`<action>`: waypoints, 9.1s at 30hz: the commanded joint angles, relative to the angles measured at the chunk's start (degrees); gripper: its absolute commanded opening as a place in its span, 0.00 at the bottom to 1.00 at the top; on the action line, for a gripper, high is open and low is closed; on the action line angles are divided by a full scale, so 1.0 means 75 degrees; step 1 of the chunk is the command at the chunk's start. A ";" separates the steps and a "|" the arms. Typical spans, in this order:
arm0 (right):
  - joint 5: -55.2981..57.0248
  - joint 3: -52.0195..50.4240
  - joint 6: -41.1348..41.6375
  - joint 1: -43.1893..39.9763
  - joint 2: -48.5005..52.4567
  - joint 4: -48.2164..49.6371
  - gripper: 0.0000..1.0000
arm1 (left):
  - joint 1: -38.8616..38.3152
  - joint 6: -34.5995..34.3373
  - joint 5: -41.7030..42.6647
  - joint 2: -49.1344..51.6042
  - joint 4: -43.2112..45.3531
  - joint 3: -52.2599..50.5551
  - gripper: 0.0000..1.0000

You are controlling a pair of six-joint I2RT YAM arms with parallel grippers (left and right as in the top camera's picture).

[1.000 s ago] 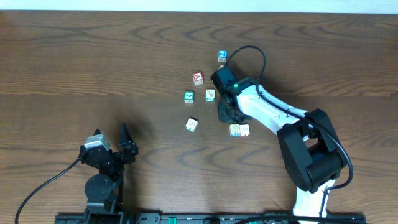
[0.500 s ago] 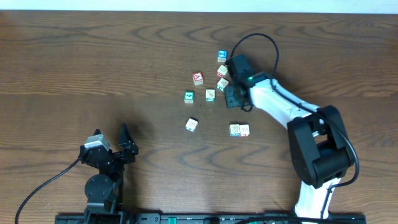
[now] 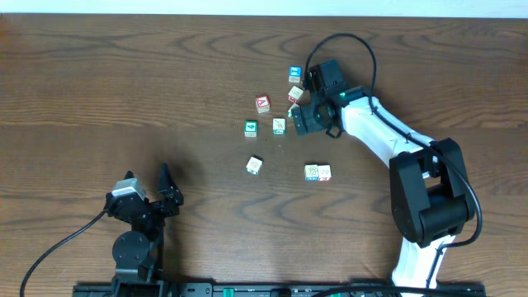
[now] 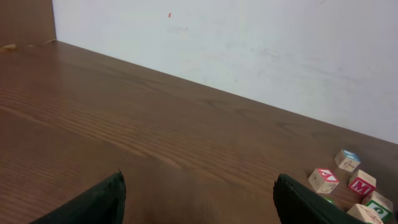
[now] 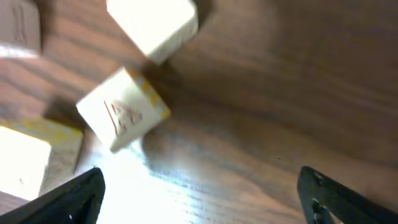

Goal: Lift 5 blocks

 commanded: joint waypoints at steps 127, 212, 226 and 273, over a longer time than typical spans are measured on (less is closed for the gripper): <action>0.1072 0.1209 0.2882 -0.1463 0.1142 -0.4039 0.01 | 0.0038 -0.0012 -0.0050 -0.0032 -0.0318 -0.0137 0.77; 0.0810 0.1303 0.2296 -0.0930 0.1134 -0.5534 0.01 | 0.0038 -0.0012 -0.0050 -0.0032 -0.0318 -0.0137 0.76; 0.0787 0.1139 0.2652 -0.0842 0.1134 -0.6248 0.01 | 0.0038 -0.0012 -0.0050 -0.0032 -0.0318 -0.0137 0.77; -0.0017 0.0982 0.0192 -0.0458 0.1134 -0.4334 0.01 | 0.0038 -0.0012 -0.0050 -0.0032 -0.0318 -0.0137 0.76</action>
